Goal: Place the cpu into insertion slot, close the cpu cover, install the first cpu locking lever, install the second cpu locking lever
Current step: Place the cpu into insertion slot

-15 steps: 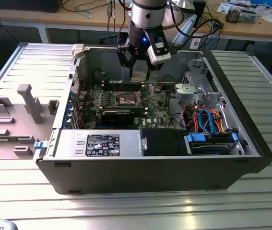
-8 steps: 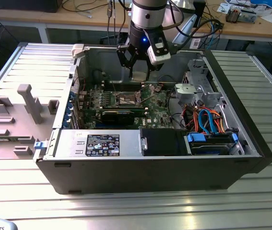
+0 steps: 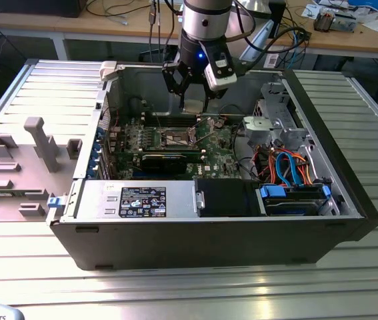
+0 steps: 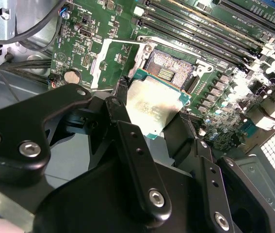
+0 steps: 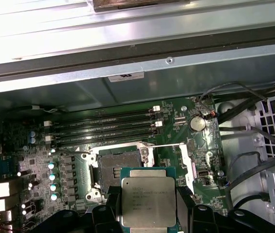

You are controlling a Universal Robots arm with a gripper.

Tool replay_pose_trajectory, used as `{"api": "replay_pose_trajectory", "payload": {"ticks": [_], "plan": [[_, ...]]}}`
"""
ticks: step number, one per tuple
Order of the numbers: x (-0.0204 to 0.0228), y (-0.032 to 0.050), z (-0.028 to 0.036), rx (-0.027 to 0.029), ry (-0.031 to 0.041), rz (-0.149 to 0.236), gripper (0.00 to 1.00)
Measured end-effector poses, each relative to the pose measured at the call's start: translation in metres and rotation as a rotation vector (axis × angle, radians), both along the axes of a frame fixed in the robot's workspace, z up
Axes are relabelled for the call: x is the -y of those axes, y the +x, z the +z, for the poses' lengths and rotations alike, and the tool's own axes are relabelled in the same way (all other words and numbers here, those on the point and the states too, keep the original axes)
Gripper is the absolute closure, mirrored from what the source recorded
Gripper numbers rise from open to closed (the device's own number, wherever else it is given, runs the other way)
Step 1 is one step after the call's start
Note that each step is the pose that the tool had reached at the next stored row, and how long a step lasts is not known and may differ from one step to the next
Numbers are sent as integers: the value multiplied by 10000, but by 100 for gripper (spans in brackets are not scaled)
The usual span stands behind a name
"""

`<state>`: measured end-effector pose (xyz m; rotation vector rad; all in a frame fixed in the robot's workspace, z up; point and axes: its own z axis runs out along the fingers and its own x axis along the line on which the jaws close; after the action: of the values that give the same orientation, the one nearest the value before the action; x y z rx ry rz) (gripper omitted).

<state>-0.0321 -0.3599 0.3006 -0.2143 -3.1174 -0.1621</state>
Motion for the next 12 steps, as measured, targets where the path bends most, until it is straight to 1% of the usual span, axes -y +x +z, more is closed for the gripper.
{"api": "replay_pose_trajectory", "payload": {"ticks": [12], "plan": [[0,0,-6,0,-1,-253,46]]}}
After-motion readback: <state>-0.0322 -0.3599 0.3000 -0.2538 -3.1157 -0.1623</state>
